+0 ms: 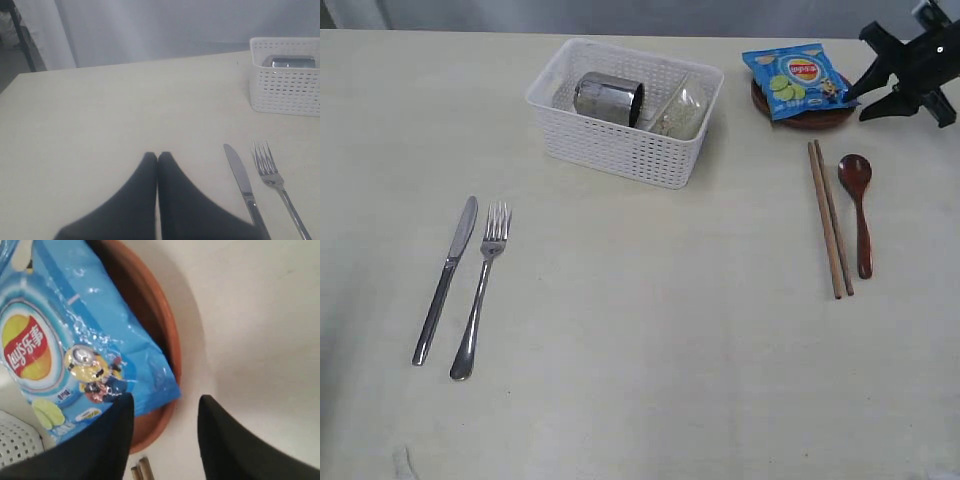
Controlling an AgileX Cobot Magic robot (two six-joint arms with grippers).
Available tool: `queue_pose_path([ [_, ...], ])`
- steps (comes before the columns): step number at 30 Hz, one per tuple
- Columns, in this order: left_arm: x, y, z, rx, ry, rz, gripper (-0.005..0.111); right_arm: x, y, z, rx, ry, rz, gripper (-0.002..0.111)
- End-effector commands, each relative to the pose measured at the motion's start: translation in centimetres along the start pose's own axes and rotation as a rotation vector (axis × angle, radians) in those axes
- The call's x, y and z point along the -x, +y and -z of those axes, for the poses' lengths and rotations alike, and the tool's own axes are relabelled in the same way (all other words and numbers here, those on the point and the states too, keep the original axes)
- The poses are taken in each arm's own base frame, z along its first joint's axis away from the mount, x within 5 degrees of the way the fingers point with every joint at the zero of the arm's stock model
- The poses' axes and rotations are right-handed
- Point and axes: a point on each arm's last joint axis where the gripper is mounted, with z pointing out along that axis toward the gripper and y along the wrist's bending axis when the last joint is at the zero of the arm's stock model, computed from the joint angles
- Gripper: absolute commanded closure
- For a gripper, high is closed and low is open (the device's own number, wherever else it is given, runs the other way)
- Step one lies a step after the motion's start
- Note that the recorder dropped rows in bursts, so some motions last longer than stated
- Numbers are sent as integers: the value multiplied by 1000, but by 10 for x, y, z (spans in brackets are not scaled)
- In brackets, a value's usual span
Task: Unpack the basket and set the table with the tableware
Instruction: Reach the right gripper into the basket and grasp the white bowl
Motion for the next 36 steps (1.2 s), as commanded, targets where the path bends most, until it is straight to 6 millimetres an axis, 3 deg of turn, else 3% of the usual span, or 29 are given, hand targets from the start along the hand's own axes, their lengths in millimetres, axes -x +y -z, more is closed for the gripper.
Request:
queue_pose_path([
  [1,-1,0,0,-5,0,2,107,0,-7,25,-2,9,-13,66],
  [4,-1,0,0,-5,0,2,107,2,-2,51,9,-28,-13,66],
  [8,-1,0,0,-5,0,2,107,-1,29,91,111,-106,16,67],
  [11,-1,0,0,-5,0,2,107,-11,71,113,196,-147,95,68],
  [14,-1,0,0,-5,0,2,107,-29,117,120,202,-147,201,68],
  [19,-1,0,0,-5,0,2,107,-83,200,96,69,-78,377,68],
  [26,-1,0,0,-5,0,2,107,-154,265,36,-277,-51,604,68],
  [31,-1,0,0,-5,0,2,107,-178,287,2,-367,-126,675,68],
  [36,-1,0,0,-5,0,2,107,-181,286,-15,-455,-152,699,68],
])
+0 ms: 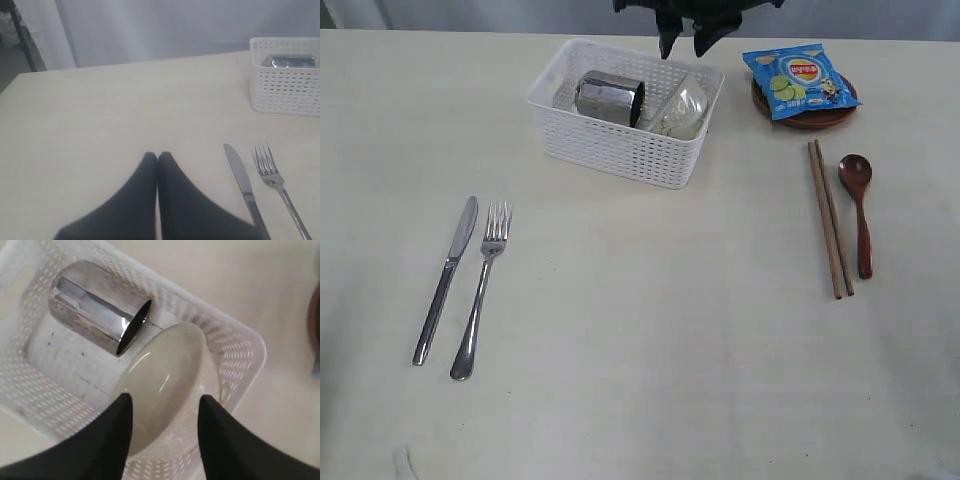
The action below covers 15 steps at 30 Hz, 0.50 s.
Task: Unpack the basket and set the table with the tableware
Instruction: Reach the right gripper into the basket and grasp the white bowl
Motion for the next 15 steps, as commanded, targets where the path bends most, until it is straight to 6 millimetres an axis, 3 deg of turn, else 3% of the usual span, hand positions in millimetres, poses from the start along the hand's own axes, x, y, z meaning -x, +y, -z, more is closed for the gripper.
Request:
queue_pose_path([
  [1,-1,0,0,-5,0,2,107,1,-2,-13,-86,-13,10,68],
  [7,-1,0,0,-5,0,2,107,-3,-7,-39,-135,44,7,68],
  [9,-1,0,0,-4,-1,-2,107,-5,-7,-46,-137,58,7,78],
  [12,-1,0,0,-4,-1,-2,107,-5,-6,-47,-132,56,27,102],
  [13,-1,0,0,-4,-1,-2,107,-2,-6,-39,-128,34,31,108],
  [15,-1,0,0,-4,-1,-2,107,1,-7,-20,-123,-6,41,108],
])
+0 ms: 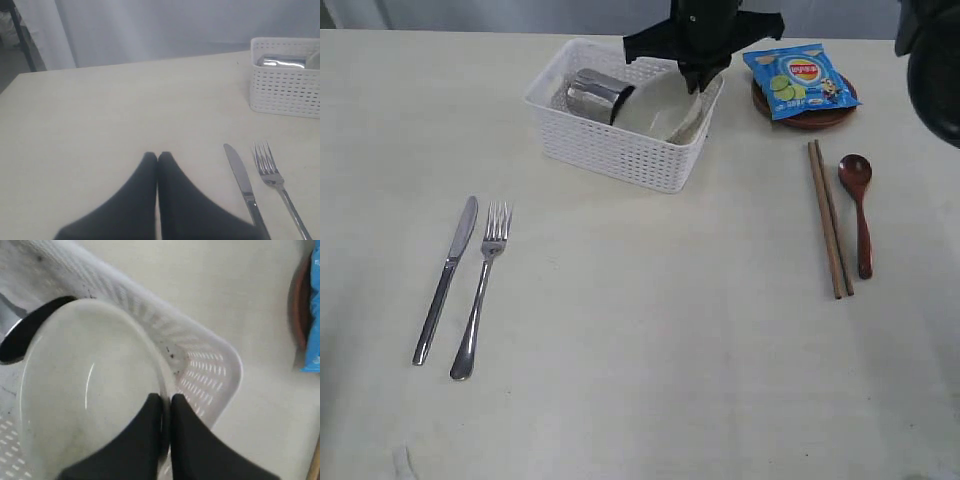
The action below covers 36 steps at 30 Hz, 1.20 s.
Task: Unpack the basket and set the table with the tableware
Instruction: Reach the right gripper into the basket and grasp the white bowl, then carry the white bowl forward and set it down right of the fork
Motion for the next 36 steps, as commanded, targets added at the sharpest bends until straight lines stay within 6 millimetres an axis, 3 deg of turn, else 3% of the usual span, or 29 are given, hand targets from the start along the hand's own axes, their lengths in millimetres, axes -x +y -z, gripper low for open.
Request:
queue_pose_path([
  [1,-1,0,0,-4,-1,-2,107,7,-11,36,-8,-87,26,108],
  [7,-1,0,0,-4,-1,-2,107,-1,-39,146,-33,-254,65,108],
  [9,-1,0,0,-4,-1,-2,107,-9,-39,171,65,-271,110,108],
  [11,-1,0,0,-4,-1,-2,107,-20,-25,180,257,-246,165,108],
  [14,-1,0,0,-4,-1,-2,107,-50,-7,163,478,-139,254,108],
  [20,-1,0,0,-4,-1,-2,107,-97,5,112,643,-23,239,108],
  [26,-1,0,0,-4,-1,-2,107,-143,14,55,636,45,225,108],
  [30,-1,0,0,-4,-1,-2,107,-161,18,37,648,30,224,108],
  [36,-1,0,0,-4,-1,-2,107,-175,31,33,670,32,270,108],
])
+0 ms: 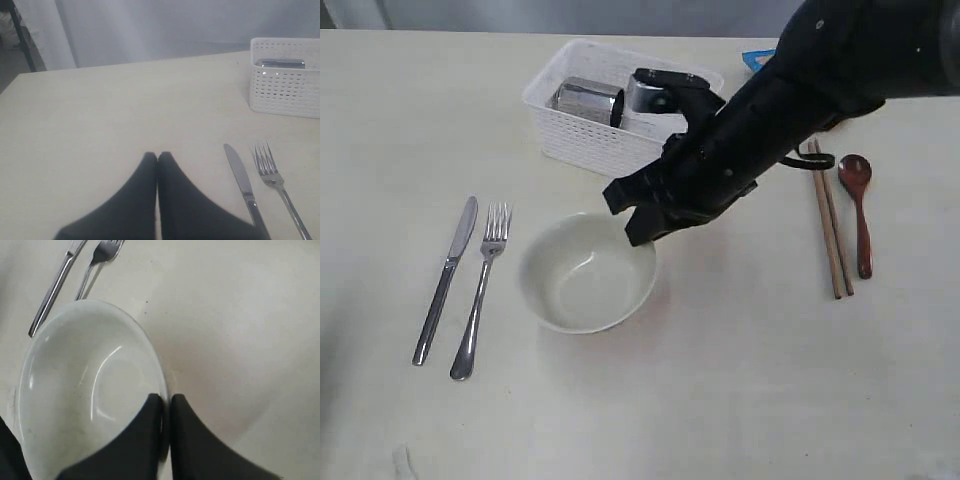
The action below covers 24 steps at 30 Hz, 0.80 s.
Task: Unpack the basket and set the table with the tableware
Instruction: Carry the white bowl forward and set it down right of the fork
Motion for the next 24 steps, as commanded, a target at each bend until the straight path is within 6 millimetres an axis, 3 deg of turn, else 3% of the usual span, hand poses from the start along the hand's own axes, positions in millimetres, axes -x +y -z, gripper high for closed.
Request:
queue_pose_path([
  [1,-1,0,0,-4,-1,-2,107,-5,10,-5,9,-17,27,108],
  [19,-1,0,0,-4,-1,-2,107,-15,-2,-28,-67,-9,16,108],
  [22,-1,0,0,-4,-1,-2,107,-14,-3,-29,-74,-18,15,102],
  [24,-1,0,0,-4,-1,-2,107,-14,-3,-28,-77,-26,16,90],
])
